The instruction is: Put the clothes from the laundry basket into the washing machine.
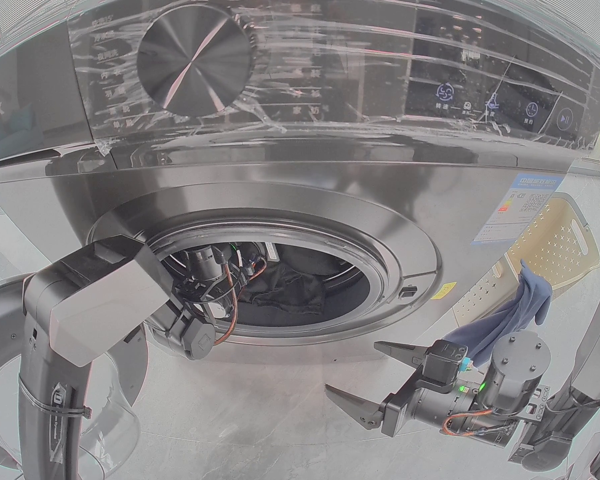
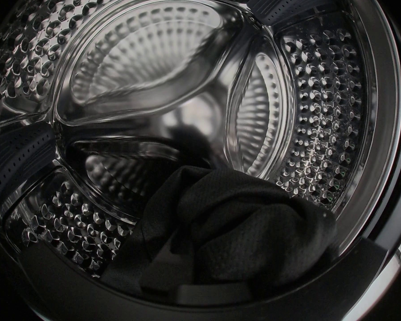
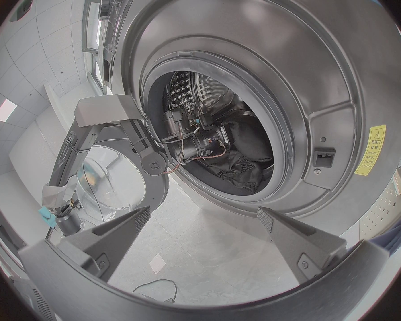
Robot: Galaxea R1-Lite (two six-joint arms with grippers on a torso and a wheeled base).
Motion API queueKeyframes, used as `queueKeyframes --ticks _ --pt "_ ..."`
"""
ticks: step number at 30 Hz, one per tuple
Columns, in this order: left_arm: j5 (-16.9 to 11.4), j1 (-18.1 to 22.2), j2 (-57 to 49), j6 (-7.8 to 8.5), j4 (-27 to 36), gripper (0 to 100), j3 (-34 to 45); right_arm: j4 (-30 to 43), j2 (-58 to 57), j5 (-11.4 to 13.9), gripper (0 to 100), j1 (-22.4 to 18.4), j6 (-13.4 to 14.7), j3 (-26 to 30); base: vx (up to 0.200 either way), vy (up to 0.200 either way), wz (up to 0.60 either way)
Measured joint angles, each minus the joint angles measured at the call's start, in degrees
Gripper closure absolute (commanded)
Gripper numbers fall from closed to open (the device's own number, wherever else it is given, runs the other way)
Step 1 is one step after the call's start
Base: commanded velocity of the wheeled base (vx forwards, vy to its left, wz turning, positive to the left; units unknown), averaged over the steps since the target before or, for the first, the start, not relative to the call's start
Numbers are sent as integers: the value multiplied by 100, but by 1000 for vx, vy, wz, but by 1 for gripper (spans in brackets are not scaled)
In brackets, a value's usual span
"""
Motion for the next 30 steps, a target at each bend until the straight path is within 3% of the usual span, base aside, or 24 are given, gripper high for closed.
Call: queueKeyframes --ticks 5,6,15,30 --pt "17 -6 -96 -126 249 100 166 0 9 -2 0 2 2 0 0 0 0" --pt "17 -16 -143 -167 347 0 215 0 9 -2 0 2 2 0 0 0 0" --pt "16 -190 -518 -440 714 0 649 0 20 -2 0 0 2 -15 0 0 0" --pt "-172 -265 -538 -424 1686 0 1069 2 41 -2 0 2 7 -21 0 0 0"
